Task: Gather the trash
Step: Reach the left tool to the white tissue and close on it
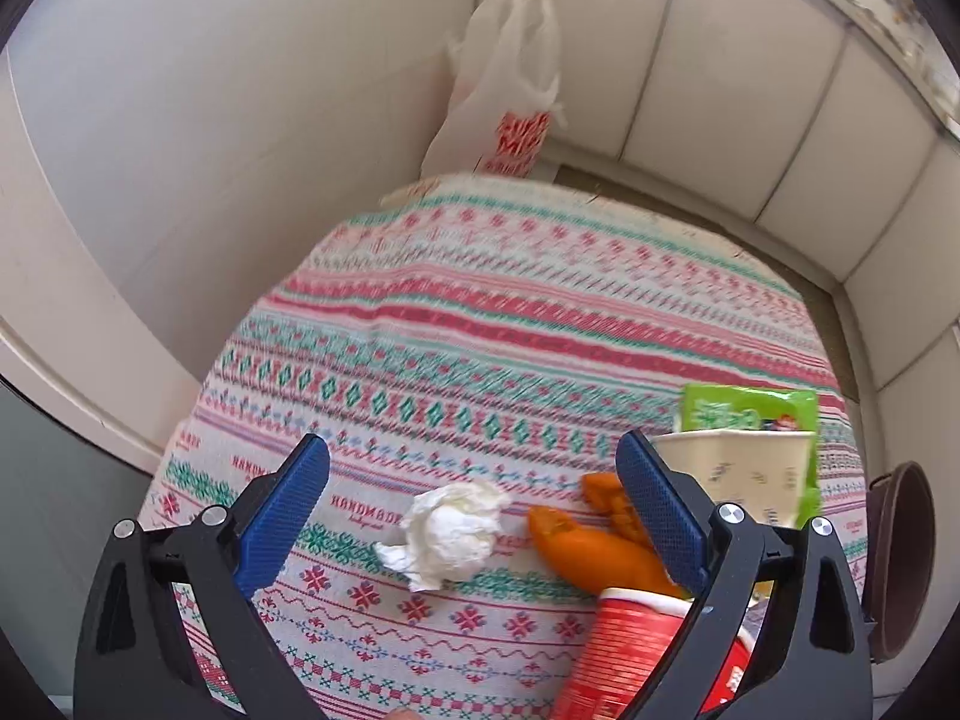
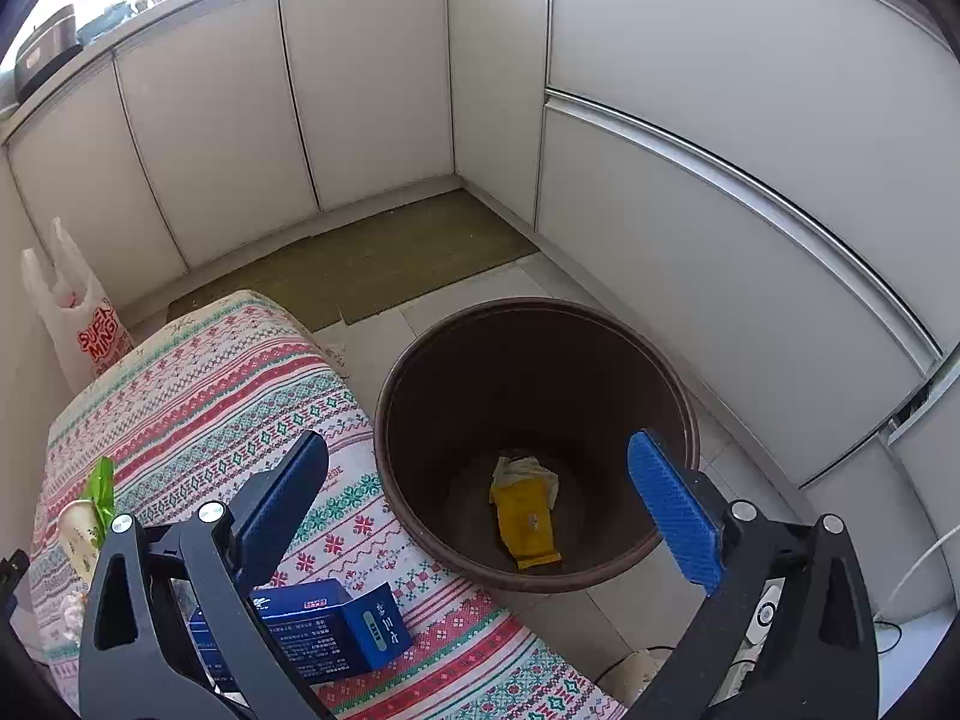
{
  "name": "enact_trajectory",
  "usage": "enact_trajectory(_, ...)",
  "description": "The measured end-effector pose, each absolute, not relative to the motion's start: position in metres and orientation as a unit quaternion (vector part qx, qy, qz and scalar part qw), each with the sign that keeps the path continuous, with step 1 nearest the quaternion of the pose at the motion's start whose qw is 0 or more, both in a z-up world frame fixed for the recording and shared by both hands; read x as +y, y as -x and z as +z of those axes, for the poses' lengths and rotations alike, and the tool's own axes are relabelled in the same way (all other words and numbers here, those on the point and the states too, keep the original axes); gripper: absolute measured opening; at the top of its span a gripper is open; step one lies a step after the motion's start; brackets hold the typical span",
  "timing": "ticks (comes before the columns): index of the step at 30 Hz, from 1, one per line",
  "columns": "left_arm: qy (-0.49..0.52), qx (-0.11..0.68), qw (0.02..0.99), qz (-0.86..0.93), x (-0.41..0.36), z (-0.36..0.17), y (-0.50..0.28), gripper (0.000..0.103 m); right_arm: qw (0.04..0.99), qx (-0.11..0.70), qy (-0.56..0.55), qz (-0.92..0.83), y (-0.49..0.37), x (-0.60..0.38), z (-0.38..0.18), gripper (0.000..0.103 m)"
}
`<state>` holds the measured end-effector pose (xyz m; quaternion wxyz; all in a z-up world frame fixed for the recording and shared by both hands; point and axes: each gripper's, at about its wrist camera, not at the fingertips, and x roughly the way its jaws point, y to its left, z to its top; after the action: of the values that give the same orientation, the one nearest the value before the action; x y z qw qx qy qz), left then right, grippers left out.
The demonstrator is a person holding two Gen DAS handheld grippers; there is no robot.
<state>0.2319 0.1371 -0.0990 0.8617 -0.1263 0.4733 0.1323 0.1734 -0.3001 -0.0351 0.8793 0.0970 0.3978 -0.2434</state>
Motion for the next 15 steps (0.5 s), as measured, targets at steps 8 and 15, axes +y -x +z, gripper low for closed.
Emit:
enact_trajectory(8,0.177,0.545,0.808,0.137,0.163,-0.152,-0.239,0.093,0.876,0.417,-0.086,-0.225,-0.183,-0.289,-0.044,0.096)
enact_trajectory(15,0.176,0.558,0.799,0.139,0.16,-0.163,-0.242,0.093,0.876,0.426,-0.073,-0.215,-0.186,-0.279,-0.05,0.096)
